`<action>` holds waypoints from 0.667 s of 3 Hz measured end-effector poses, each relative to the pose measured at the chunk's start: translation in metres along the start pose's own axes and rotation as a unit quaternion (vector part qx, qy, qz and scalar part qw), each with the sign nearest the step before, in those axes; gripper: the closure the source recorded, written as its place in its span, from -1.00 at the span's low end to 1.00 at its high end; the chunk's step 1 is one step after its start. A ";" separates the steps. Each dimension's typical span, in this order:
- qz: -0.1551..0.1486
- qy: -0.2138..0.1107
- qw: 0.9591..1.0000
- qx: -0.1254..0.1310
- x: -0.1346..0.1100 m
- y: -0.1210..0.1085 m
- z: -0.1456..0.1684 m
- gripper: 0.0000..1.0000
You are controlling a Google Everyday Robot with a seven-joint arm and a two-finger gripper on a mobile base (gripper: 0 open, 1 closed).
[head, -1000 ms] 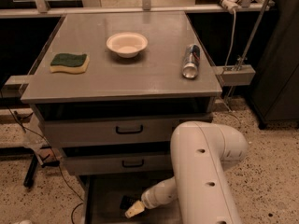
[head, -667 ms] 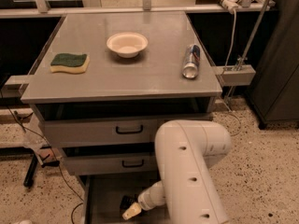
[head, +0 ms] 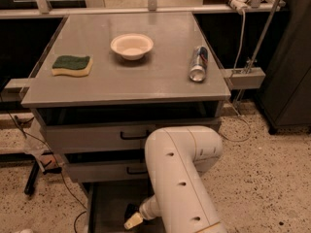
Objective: Pick rxbar chocolate from bottom drawer and place on counter
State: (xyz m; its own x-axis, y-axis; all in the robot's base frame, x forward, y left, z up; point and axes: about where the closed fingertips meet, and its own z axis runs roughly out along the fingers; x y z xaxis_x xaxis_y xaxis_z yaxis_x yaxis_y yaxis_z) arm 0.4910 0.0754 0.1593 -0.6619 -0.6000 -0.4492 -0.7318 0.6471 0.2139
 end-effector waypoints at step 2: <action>-0.005 0.011 1.000 -0.012 0.007 0.011 0.021 -1.00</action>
Offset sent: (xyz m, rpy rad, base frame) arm -0.0012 0.0131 -0.0252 -0.0178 0.0066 0.0418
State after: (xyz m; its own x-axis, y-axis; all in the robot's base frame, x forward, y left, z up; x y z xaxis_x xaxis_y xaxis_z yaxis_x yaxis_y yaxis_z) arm 0.4818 0.0882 0.1404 -0.6577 -0.6166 -0.4327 -0.7420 0.6293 0.2311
